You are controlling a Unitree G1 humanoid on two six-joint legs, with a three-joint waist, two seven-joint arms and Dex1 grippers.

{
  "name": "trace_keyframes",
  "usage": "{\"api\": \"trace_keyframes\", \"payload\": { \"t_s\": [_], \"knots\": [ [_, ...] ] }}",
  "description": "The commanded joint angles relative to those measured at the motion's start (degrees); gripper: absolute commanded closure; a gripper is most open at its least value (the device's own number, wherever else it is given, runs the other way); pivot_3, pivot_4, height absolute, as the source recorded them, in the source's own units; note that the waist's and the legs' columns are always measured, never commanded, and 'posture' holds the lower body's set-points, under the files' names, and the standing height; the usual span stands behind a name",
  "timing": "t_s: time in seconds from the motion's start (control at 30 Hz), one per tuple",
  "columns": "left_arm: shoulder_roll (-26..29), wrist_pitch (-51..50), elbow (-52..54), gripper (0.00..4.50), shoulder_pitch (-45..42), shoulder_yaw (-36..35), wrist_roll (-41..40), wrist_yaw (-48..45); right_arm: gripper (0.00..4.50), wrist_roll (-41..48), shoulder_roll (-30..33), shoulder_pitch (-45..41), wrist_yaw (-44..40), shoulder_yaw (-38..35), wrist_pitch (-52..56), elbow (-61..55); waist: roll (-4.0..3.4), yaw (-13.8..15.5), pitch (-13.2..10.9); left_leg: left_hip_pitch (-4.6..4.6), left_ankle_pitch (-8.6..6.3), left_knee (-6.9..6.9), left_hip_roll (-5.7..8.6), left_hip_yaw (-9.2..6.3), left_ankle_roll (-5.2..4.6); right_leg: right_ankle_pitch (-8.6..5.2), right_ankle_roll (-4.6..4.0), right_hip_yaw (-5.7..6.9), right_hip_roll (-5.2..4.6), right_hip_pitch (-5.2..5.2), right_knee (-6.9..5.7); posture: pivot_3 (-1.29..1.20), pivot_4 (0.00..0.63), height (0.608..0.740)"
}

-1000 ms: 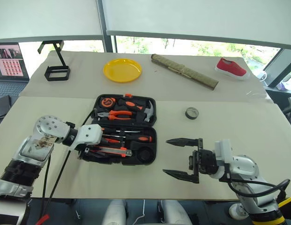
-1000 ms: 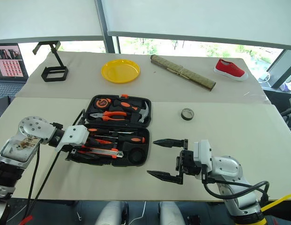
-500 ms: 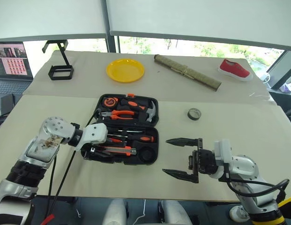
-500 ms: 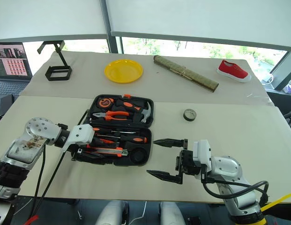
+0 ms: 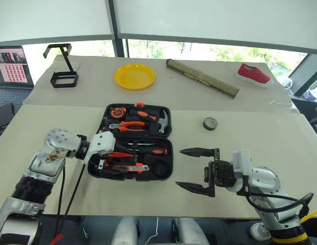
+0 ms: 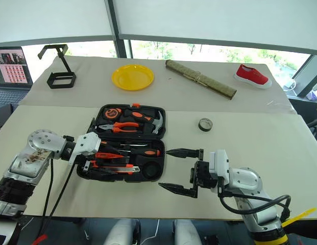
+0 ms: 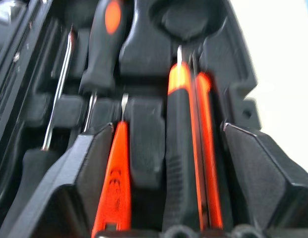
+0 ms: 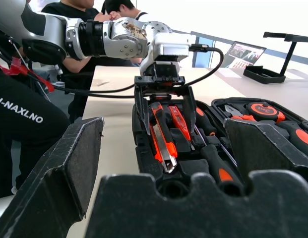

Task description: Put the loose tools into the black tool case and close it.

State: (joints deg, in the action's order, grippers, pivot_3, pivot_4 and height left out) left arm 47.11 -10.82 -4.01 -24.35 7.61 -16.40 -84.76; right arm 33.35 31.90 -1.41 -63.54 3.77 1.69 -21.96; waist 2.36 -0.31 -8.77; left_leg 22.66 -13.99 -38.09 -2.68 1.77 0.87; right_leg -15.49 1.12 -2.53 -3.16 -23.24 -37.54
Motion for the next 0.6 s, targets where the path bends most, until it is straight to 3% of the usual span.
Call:
{"api": "trace_keyframes", "payload": {
  "t_s": [0.03, 0.13, 0.4, 0.6],
  "knots": [
    [-0.5, -2.7, -0.1, 0.71, -1.7, -4.8, -5.6, 0.2, 0.0, 0.3, -0.5, -0.9, 0.0, -0.4, -0.2, 0.0, 0.0, 0.0, 0.0, 0.0, 0.0, -0.02, 0.0, 0.0, 0.0, 0.0, 0.0, 0.0, 0.0, 0.0, -0.02, 0.0, 0.15, 0.74],
    [-1.4, 1.5, -2.4, 1.36, -1.1, -6.0, -5.8, -0.3, 0.0, 0.1, -1.0, -0.8, 0.2, -0.3, -0.4, 0.4, 0.0, -0.1, 0.0, -0.01, 0.0, -0.05, 0.0, -0.02, 0.0, 0.0, 0.0, 0.0, -0.01, 0.01, -0.03, 0.0, 0.15, 0.74],
    [-3.2, 9.9, -5.5, 4.36, 3.7, -6.1, -5.1, -1.8, 0.0, -0.8, -2.4, -1.1, 0.4, -0.2, -0.9, 1.5, 0.0, -0.3, 0.0, -0.02, 0.0, -0.06, 0.0, -0.02, 0.0, 0.0, -0.01, 0.01, 0.0, 0.01, -0.06, 0.0, 0.15, 0.74],
    [-3.9, 16.4, -7.7, 4.47, 7.4, -5.0, -1.6, -0.2, 0.0, -1.1, -2.7, -1.0, 0.3, -0.5, -1.2, 1.9, -0.01, -0.3, 0.0, -0.01, 0.0, -0.07, -0.01, -0.02, 0.0, 0.0, -0.01, 0.01, -0.01, 0.01, -0.06, 0.0, 0.15, 0.74]
  ]
}}
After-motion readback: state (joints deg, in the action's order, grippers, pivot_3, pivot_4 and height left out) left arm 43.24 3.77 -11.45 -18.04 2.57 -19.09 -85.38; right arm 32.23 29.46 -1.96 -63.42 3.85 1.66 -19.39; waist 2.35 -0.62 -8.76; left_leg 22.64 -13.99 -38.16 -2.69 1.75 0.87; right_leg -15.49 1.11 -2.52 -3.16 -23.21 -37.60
